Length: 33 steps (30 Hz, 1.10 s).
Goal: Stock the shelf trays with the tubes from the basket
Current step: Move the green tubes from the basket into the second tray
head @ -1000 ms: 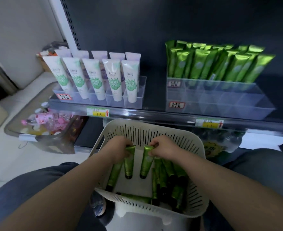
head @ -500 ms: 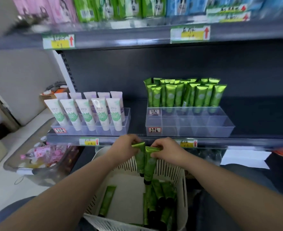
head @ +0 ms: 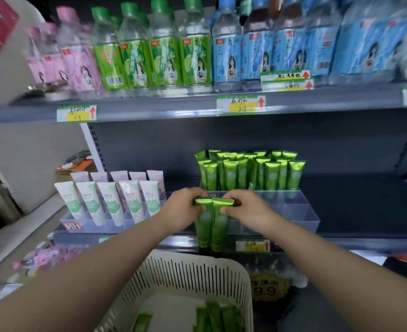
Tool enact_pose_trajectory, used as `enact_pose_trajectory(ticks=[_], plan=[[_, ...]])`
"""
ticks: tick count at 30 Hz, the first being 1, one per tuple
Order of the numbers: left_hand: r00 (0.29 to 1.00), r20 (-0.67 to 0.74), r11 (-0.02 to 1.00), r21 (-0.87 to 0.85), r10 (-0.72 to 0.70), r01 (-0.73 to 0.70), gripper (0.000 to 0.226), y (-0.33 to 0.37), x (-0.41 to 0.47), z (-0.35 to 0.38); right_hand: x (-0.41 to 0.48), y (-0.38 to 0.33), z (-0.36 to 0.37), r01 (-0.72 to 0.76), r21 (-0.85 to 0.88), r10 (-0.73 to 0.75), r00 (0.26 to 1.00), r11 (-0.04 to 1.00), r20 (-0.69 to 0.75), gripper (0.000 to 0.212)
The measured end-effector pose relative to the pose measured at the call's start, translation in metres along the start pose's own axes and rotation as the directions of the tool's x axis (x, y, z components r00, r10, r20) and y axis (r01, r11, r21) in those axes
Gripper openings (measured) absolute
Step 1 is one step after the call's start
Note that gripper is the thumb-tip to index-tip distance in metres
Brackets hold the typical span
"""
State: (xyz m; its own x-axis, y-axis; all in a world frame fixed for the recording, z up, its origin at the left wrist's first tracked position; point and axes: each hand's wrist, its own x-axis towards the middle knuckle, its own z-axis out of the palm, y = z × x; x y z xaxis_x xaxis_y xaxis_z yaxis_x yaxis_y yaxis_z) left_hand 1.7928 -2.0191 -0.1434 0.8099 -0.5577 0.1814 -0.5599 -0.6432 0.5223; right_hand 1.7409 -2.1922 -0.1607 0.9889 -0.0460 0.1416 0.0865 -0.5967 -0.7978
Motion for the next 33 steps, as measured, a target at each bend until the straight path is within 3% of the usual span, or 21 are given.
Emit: enact_pose_trajectory(ticks=[10,14,21,33], plan=[[0.995,-0.078,0.997,0.059,0.054,-0.05,0.019,0.015,0.047,-0.026,0.043,-0.01,-0.026,0.08,0.025,-0.079,0.996,0.996,-0.052,0.009],[0.991,-0.109,0.993,0.105,0.073,-0.062,0.02,0.014,0.063,-0.032,0.062,-0.013,-0.027,0.107,-0.018,-0.108,0.99,0.994,-0.085,0.023],[0.984,-0.173,0.994,0.109,0.041,-0.022,0.022,-0.005,0.089,-0.034,0.088,-0.014,-0.03,0.146,-0.039,-0.15,0.979,0.989,-0.136,0.013],[0.981,-0.194,0.996,0.082,-0.004,0.02,0.021,-0.043,0.126,-0.008,0.124,0.013,-0.013,0.117,-0.023,-0.119,0.977,0.993,-0.179,0.017]])
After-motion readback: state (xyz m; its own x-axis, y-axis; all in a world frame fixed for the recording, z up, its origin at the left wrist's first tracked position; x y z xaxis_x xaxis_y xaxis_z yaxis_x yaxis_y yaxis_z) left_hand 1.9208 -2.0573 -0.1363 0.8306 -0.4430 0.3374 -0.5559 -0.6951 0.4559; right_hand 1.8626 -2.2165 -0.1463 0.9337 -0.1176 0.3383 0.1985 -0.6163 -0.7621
